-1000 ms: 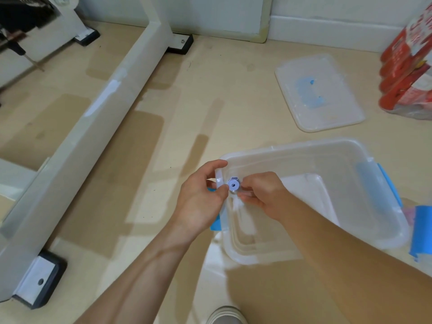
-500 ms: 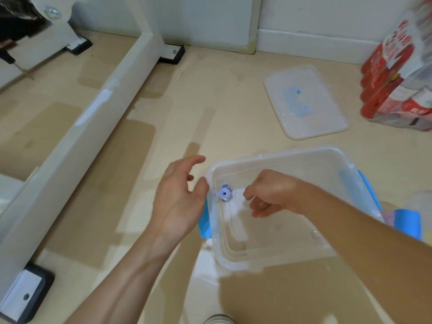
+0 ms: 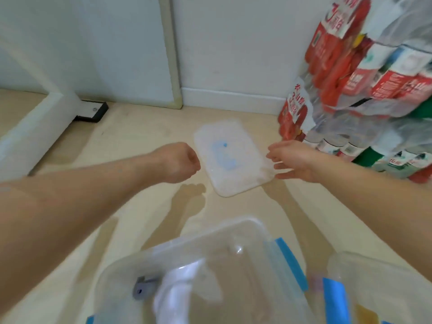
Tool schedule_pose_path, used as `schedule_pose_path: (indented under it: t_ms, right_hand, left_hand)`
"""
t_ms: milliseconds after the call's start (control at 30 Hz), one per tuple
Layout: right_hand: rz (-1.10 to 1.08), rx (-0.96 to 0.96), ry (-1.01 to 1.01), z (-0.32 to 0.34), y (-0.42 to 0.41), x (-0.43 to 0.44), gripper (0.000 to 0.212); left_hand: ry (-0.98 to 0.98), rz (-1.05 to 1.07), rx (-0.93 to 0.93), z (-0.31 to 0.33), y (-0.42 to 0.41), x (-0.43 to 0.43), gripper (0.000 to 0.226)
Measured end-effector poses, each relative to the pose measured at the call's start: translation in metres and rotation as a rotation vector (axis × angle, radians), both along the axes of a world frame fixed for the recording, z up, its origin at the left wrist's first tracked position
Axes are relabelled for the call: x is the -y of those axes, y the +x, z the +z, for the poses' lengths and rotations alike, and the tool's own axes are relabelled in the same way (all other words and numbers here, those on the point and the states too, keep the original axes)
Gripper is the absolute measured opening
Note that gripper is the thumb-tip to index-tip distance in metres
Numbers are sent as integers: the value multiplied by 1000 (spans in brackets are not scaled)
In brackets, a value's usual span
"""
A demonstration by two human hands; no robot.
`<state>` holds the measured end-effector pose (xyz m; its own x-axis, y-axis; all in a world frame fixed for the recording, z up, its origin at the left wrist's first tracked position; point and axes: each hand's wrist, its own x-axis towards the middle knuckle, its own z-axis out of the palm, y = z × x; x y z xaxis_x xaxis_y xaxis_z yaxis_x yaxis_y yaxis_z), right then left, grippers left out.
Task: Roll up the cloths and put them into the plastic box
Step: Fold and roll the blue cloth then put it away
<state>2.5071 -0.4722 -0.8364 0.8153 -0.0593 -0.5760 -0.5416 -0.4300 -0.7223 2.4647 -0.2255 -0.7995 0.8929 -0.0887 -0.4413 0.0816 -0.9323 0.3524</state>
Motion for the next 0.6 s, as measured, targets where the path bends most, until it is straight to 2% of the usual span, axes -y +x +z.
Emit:
schedule_pose_path:
  t_ms: [133,200,267,333,467,600]
  right_hand:
    - [6,-10,-96,-59,-1,7,66]
    - [8,0,-75,-83,0,9,72]
    - [52,-22,-83,-99,2,9,71]
    - [37,-8,-105,-110,5,9,62]
    - [-180,114,35,-100,6,12,44]
    - [-165,350,137,-40,5,0,39]
  left_hand:
    - [29,-83,-180,-70,19,43,44]
    - [-19,-40,-293,-96,24,57,54]
    - [-15,-27,-324,-112,28,64,57]
    - [73,-40,-262,-123,33,67,57]
    - [146,48,-61,-126,32,54,59]
    - [325,-41,299,-92,25,32,46]
